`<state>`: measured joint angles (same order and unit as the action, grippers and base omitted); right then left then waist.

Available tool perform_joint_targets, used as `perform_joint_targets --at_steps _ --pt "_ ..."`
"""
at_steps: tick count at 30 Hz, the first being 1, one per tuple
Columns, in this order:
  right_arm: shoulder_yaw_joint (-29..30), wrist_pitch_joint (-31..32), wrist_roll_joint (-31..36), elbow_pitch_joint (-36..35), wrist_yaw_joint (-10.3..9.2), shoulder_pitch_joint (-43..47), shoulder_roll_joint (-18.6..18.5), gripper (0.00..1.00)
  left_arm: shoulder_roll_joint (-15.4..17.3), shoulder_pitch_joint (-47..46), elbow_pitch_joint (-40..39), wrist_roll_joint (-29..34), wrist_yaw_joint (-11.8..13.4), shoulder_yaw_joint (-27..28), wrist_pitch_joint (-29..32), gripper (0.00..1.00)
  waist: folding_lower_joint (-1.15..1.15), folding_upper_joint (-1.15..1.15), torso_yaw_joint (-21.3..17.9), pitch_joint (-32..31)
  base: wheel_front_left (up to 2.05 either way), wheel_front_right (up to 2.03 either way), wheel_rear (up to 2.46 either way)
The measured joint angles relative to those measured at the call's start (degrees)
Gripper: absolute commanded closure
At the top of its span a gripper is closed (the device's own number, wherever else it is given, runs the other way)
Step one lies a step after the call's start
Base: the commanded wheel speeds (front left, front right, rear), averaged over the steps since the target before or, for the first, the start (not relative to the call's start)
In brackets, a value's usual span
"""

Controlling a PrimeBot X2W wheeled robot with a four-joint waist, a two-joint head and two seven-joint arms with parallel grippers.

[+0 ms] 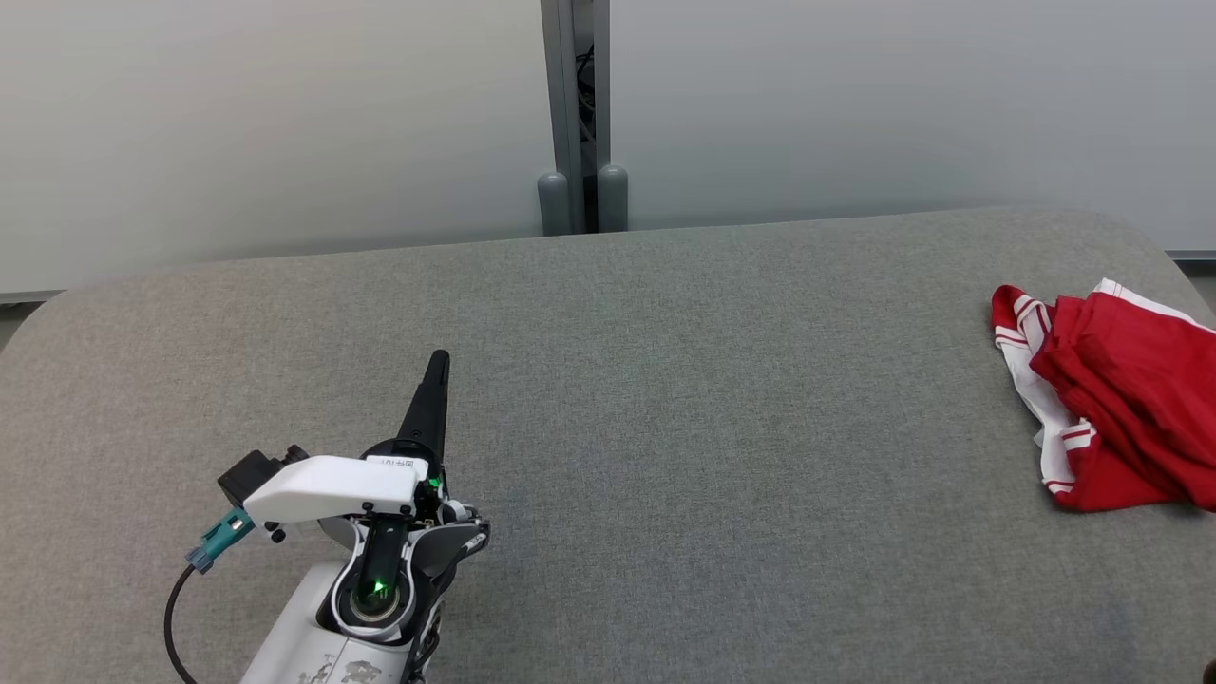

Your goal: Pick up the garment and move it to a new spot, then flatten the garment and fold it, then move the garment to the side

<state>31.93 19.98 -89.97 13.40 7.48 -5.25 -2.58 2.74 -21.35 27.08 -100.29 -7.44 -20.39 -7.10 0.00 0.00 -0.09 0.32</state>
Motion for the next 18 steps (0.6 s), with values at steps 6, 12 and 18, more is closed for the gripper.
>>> perform_joint_targets --at_steps 6,12,18 --pt "0.0 0.0 0.0 0.0 0.0 0.0 0.0 1.0 0.0 0.0 0.0 0.0 0.0 0.0 0.0 1.0 0.0 0.0 0.0 0.0 0.0 0.0 0.0" --pt "0.0 0.0 0.0 0.0 0.0 0.0 0.0 1.0 0.0 0.0 0.0 0.0 0.0 0.0 0.0 1.0 0.0 0.0 0.0 0.0 0.0 0.0 0.0" --pt "0.0 0.0 0.0 0.0 0.0 0.0 0.0 1.0 0.0 0.0 0.0 0.0 0.0 0.0 0.0 1.0 0.0 0.0 0.0 0.0 0.0 0.0 0.0"
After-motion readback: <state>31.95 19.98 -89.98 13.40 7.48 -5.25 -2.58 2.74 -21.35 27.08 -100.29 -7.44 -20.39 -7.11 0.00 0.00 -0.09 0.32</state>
